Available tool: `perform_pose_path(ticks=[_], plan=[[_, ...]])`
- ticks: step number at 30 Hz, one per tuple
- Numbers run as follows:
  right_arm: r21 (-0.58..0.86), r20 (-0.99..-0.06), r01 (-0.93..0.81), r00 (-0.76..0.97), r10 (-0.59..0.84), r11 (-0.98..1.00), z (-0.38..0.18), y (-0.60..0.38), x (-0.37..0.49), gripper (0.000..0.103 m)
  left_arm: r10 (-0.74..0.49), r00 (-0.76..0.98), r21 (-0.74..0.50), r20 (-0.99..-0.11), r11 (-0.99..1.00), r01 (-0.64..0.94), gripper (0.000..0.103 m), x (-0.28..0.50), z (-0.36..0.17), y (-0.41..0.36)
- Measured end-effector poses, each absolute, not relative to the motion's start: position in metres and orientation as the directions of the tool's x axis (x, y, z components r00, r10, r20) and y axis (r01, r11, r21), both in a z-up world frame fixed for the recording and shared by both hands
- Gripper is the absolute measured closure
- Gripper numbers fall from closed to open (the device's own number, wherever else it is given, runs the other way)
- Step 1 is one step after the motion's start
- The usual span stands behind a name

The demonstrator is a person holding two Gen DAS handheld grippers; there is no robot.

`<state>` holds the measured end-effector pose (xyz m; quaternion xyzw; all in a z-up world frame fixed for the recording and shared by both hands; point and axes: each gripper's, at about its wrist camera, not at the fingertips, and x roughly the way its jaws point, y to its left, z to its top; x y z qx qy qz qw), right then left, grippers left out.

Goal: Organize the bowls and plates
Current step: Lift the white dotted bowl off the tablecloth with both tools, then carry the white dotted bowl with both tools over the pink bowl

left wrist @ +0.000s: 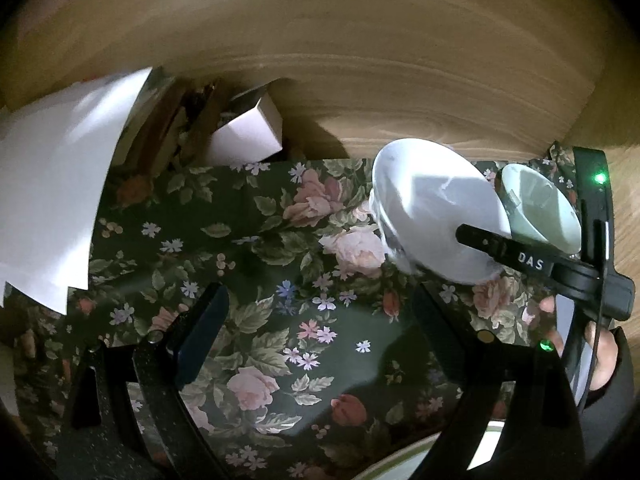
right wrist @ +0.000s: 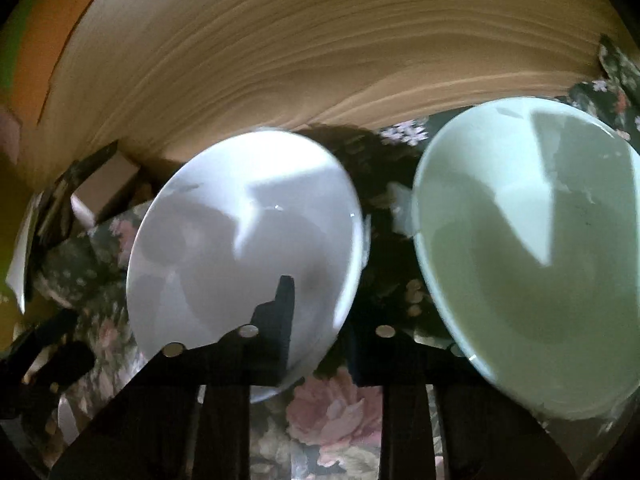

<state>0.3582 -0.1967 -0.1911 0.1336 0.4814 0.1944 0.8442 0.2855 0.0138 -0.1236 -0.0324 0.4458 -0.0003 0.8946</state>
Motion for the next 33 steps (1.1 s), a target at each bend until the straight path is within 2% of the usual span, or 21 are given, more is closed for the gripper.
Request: perform_pose_path(ticks=[5, 9, 14, 18, 21, 23, 28, 33], plan=[[0.352, -0.781, -0.324, 0.416, 0.467, 0.878, -0.188, -0.173, 0.339, 0.087, -0.017, 0.573, -0.063, -0.819, 0.996, -0.061, 0.009, 0.29, -0.131, 0.019], [0.357, -0.783, -0.383, 0.374, 0.497, 0.852, -0.189, -0.167, 0.321, 0.087, -0.009, 0.541, -0.055, -0.841, 0.996, -0.07, 0.01, 0.292, -0.139, 0.021], [0.409, -0.761, -0.361, 0.372, 0.531, 0.838, -0.187, -0.183, 0.308, 0.084, -0.019, 0.491, -0.043, -0.871, 0.998, -0.037, 0.029, 0.295, -0.15, 0.013], [0.428, -0.735, -0.358, 0.397, 0.55, 0.83, -0.177, -0.193, 0.3, 0.081, -0.03, 0.454, -0.033, -0.89, 0.999, 0.001, 0.038, 0.296, -0.159, 0.002], [0.42, -0.733, -0.362, 0.406, 0.546, 0.832, -0.176, -0.195, 0.299, 0.08, -0.033, 0.443, -0.023, -0.896, 0.999, 0.028, 0.05, 0.297, -0.163, -0.006], [0.42, -0.734, -0.363, 0.403, 0.547, 0.832, -0.178, -0.197, 0.301, 0.079, -0.04, 0.431, -0.024, -0.901, 0.999, 0.043, 0.063, 0.298, -0.165, -0.01], [0.391, -0.735, -0.373, 0.424, 0.529, 0.842, -0.18, -0.191, 0.298, 0.083, -0.044, 0.413, -0.018, -0.91, 0.998, 0.066, 0.084, 0.302, -0.171, -0.02], [0.369, -0.735, -0.381, 0.439, 0.517, 0.848, -0.176, -0.191, 0.294, 0.083, -0.027, 0.428, -0.005, -0.903, 0.999, 0.053, 0.084, 0.306, -0.173, -0.029]])
